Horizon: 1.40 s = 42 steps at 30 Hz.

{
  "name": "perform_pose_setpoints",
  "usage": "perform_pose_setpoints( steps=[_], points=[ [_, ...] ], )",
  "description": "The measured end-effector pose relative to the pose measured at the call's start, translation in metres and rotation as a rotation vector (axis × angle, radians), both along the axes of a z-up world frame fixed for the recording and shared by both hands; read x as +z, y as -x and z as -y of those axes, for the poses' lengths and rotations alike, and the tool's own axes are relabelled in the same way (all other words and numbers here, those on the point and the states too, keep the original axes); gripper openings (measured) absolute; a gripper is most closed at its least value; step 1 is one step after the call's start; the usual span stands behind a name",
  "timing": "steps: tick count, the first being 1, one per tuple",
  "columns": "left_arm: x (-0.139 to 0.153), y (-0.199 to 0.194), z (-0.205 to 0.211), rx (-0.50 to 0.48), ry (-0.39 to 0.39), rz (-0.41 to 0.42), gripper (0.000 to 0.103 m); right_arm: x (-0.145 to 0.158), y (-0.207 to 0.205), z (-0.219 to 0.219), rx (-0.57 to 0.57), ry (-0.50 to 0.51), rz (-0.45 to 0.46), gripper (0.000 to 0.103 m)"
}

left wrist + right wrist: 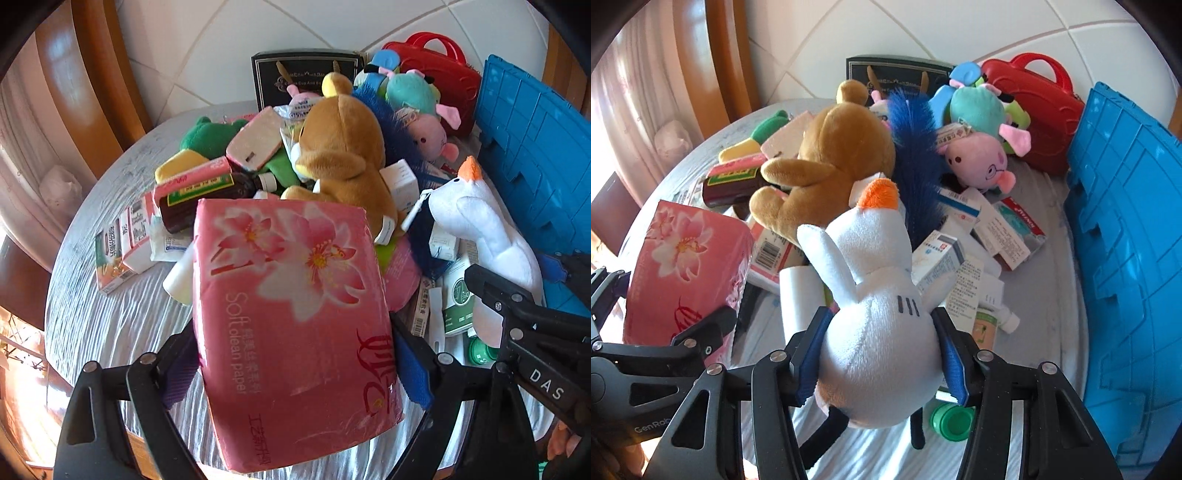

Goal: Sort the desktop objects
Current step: 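Grasp the pink tissue pack with the left tool while the right tool grasps the white duck plush, then carry the tissue pack and duck plush up over the blue crate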

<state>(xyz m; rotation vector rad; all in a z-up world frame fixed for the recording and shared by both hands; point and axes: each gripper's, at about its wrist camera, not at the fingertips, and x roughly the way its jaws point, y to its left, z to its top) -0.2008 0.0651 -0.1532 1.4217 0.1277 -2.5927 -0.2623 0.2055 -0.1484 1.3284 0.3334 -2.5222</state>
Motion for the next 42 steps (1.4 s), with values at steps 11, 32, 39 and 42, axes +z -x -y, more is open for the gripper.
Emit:
perform_pose_setpoints(
  steps=[11,32,39,42],
  points=[
    [0.067,-0.015,-0.019,-0.030,0.015,-0.151,0.091,0.087,-0.036,-0.031,-0.023,0.049,-0.198,0.054],
    [0.175,0.041,-0.225,-0.315,0.053,-0.332,0.091,0.193,-0.063,-0.212,-0.278,0.025,-0.423,0.054],
    [0.203,0.058,-0.314,-0.440,0.039,-0.379,0.091,0.222,-0.071,-0.295,-0.398,-0.007,-0.473,0.054],
    [0.212,0.061,-0.350,-0.486,0.038,-0.396,0.091,0.229,-0.077,-0.330,-0.453,-0.025,-0.487,0.054]
  ],
)
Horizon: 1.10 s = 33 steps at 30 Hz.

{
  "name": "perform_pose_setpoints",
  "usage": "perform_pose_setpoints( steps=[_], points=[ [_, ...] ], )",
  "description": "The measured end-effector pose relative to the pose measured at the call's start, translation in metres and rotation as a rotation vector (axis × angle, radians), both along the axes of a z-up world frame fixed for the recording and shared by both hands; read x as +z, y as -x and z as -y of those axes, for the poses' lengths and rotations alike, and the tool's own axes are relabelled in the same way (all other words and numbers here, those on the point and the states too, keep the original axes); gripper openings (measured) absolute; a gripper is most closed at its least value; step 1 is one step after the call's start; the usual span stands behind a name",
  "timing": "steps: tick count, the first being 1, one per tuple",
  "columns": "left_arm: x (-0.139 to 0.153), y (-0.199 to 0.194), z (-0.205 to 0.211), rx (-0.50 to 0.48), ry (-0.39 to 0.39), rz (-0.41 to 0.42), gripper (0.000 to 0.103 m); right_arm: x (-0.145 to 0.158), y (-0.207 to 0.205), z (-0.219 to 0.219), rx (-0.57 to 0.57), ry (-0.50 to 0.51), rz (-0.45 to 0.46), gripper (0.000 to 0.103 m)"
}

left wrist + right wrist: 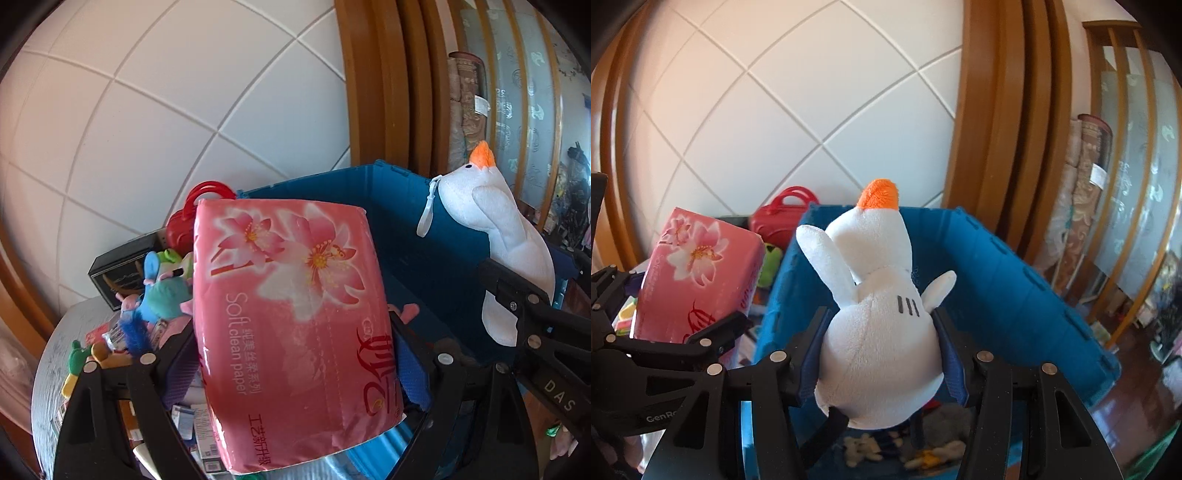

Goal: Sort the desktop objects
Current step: 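Carry the tissue pack and duck plush up over the blue crate, then open both tools to drop the tissue pack and duck into the crate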

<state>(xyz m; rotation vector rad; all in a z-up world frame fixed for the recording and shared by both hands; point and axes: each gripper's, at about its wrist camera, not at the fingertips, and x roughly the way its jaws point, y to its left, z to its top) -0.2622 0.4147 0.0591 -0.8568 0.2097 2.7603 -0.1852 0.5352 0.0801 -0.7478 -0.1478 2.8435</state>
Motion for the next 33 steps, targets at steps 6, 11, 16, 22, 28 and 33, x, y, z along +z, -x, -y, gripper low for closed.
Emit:
perform_pose_setpoints(
  steps=[6,11,16,22,28,33],
  points=[
    [0.003,0.006,-0.059,-0.084,0.006,0.012,0.091,0.001,-0.011,-0.059,-0.088,0.008,0.003,0.054],
    [-0.009,0.009,-0.093,-0.119,0.041,0.040,0.091,-0.004,-0.014,-0.093,-0.126,0.020,0.019,0.054],
    [-0.015,0.011,-0.107,-0.129,0.050,0.068,0.091,-0.015,-0.011,-0.105,-0.149,0.003,0.042,0.054],
    [-0.016,0.012,-0.104,-0.105,0.045,0.077,0.093,-0.018,-0.008,-0.113,-0.166,-0.008,0.046,0.055],
    [-0.019,0.015,-0.095,-0.090,0.020,0.115,0.096,-0.012,-0.011,-0.115,-0.175,-0.002,0.025,0.063],
    [-0.014,0.006,-0.091,-0.077,0.040,0.072,0.097,-0.007,-0.017,-0.112,-0.187,-0.014,0.003,0.101]
  ],
)
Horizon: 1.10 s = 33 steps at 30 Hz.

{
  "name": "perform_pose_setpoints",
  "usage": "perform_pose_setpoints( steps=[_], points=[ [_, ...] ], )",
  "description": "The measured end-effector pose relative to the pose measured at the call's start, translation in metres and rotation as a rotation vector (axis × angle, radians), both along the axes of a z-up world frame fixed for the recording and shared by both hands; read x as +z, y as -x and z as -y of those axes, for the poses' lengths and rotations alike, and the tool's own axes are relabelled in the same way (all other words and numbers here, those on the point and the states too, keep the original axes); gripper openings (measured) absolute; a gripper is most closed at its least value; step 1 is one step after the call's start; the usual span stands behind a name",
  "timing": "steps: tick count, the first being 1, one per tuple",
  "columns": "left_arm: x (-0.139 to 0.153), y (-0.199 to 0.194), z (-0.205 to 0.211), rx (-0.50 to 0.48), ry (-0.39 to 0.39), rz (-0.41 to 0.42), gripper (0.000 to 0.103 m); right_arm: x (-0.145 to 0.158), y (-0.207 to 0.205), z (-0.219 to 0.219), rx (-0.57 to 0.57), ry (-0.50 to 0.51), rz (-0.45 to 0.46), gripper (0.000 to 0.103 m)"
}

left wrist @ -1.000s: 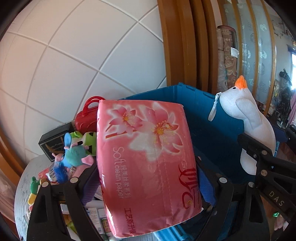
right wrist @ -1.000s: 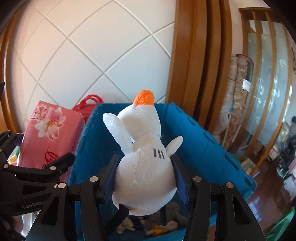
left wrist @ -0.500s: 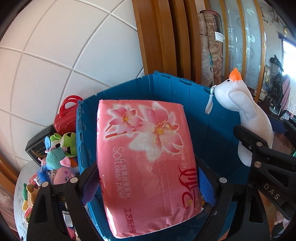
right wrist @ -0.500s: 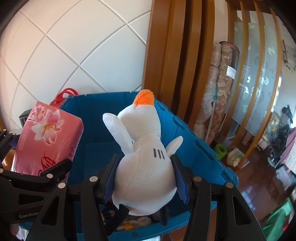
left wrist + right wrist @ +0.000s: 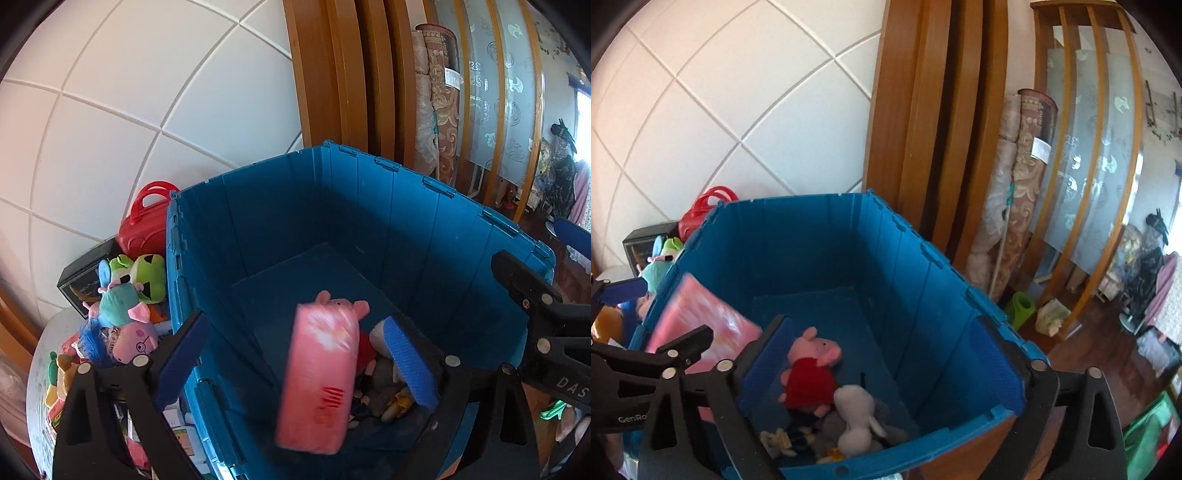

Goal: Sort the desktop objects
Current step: 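Open both tools to drop the tissue pack and duck into the crate, then move both tools back over the pile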

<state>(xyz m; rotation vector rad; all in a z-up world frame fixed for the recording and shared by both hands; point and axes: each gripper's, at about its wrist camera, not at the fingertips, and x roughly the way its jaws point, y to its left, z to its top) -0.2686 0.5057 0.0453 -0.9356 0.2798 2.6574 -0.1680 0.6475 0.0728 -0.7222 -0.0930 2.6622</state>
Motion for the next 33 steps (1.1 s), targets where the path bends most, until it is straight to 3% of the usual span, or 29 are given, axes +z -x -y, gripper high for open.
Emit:
perform_pose_setpoints(
  steps=[18,33],
  points=[
    [-0.002,-0.020,0.044,0.003,-0.073,0.025,0.098,0.003,-0.015,0.019,-0.011,-0.006,0.018,0.103],
    [-0.003,-0.047,0.137,0.114,-0.085,-0.054,0.098,-0.002,-0.010,0.101,0.110,-0.007,0.009,0.103]
  ],
)
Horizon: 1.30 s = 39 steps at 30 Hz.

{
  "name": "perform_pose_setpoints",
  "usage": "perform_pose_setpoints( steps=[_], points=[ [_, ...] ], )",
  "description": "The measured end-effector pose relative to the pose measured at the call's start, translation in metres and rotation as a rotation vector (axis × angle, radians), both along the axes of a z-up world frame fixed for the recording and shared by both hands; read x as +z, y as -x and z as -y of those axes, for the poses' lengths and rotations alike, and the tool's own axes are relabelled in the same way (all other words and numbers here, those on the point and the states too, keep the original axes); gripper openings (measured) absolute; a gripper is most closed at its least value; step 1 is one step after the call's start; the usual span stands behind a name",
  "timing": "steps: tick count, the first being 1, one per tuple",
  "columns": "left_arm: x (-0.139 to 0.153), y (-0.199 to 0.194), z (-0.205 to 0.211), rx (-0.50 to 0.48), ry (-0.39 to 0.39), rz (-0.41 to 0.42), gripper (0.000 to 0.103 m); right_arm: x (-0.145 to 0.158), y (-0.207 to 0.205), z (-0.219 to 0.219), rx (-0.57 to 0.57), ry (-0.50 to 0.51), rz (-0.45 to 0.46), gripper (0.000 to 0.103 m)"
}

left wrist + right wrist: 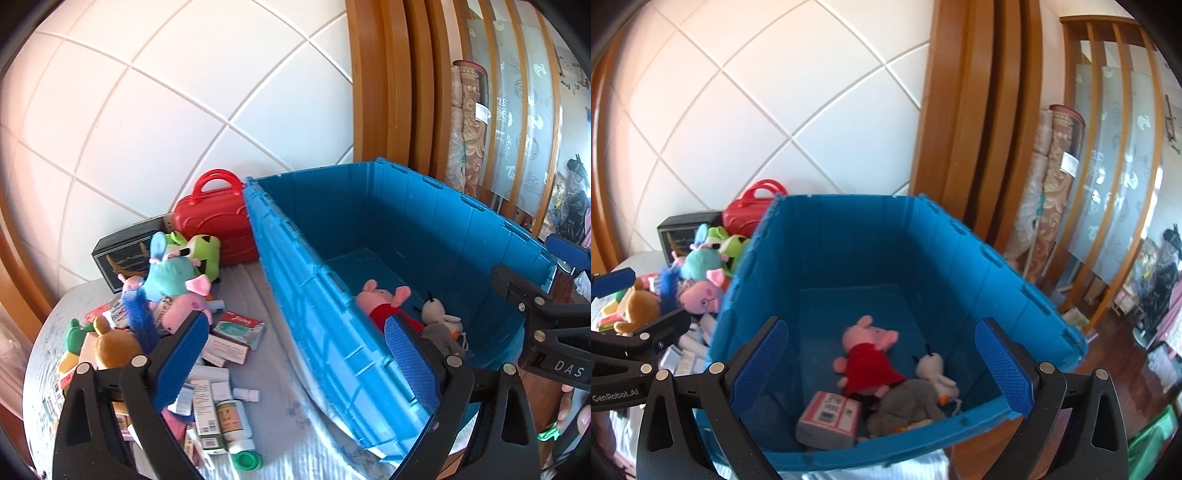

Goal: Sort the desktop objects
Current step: 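Move both tools back over the pile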

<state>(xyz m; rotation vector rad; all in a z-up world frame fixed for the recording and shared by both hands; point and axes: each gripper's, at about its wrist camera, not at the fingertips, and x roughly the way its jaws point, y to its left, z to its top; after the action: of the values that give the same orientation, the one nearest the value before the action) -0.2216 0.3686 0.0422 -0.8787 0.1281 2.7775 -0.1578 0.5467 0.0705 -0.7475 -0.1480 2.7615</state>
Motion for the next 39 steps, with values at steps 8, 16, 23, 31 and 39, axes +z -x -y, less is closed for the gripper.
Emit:
perform_pose_setpoints(
  steps=[8,16,23,31,39],
  points=[
    [-0.011,-0.008,0.065,0.078,0.012,0.011,0.098,-0.013,0.014,0.067,0.100,0.001,0.026,0.103],
    [-0.033,-0.018,0.135,0.154,-0.004,0.050,0.098,-0.027,0.020,0.139,0.202,-0.013,0.047,0.103],
    [-0.057,-0.023,0.200,0.240,-0.035,0.122,0.098,-0.043,0.032,0.193,0.284,-0.006,0.101,0.103],
    [-0.106,-0.032,0.272,0.347,-0.012,0.200,0.098,-0.080,0.045,0.238,0.345,0.004,0.199,0.103],
    [-0.173,-0.044,0.329,0.433,0.003,0.316,0.098,-0.143,0.068,0.249,0.328,0.049,0.344,0.103]
  ],
)
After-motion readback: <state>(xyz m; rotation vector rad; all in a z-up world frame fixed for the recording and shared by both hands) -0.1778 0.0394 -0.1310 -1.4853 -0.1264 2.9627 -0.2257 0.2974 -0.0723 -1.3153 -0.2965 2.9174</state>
